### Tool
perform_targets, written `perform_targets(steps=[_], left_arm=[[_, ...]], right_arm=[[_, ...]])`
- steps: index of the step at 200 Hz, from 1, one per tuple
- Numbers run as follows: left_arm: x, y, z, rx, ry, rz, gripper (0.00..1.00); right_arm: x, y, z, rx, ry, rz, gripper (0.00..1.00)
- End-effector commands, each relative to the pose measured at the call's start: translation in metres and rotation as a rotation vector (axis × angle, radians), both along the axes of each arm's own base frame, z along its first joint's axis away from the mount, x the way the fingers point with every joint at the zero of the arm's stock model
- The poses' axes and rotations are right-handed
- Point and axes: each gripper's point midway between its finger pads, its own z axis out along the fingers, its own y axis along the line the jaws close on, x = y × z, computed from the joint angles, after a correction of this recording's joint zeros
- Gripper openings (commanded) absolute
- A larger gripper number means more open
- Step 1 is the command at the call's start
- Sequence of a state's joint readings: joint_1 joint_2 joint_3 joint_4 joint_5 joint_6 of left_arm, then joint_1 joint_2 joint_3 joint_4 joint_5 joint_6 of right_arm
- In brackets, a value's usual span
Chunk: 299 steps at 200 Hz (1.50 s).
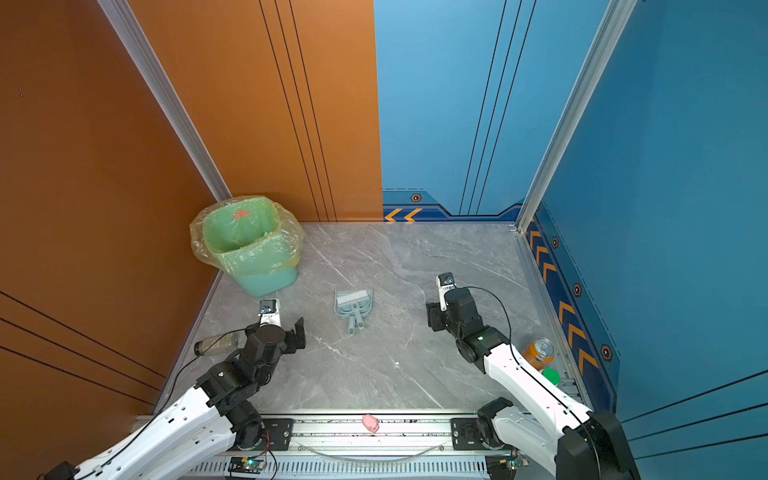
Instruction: Sweep away the paper scraps from the table
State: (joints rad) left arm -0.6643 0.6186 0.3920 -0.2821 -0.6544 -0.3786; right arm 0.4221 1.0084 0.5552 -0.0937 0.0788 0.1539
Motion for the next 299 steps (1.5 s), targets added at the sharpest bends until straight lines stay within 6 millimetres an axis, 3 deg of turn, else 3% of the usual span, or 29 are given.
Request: perform_targets(steps=[1, 51, 91, 139, 180, 229, 299], left_arm=[[0.005, 0.010, 0.009, 0.092, -0.053, 0.013, 0.98], [0.015, 0.019, 0.017, 0.168, -0.101, 0.012, 0.98], [0.022, 0.031, 0.016, 0.150, -0.098, 0.032, 0.98], [0.028, 0.050, 0.010, 0.142, -0.115, 0.067, 0.98], [0.036, 0.051, 0.005, 0.112, -0.175, 0.032, 0.98], [0.039, 0.072, -0.007, 0.147, -0.169, 0.089, 0.98], [0.057, 0.081, -0.013, 0.125, -0.167, 0.106, 0.98]], right_arm=[[0.000, -0.011, 0.002, 0.017, -0.028, -0.019, 0.66], [0.005, -0.040, 0.013, 0.012, -0.169, -0.081, 0.67], [0.009, -0.077, 0.018, -0.009, -0.235, -0.209, 0.67], [0.010, -0.112, 0.012, -0.023, -0.373, -0.320, 0.67], [0.010, -0.137, -0.003, -0.074, -0.372, -0.424, 0.67], [0.028, -0.140, -0.012, -0.088, -0.336, -0.442, 0.67], [0.051, -0.142, -0.015, -0.127, -0.335, -0.439, 0.68]])
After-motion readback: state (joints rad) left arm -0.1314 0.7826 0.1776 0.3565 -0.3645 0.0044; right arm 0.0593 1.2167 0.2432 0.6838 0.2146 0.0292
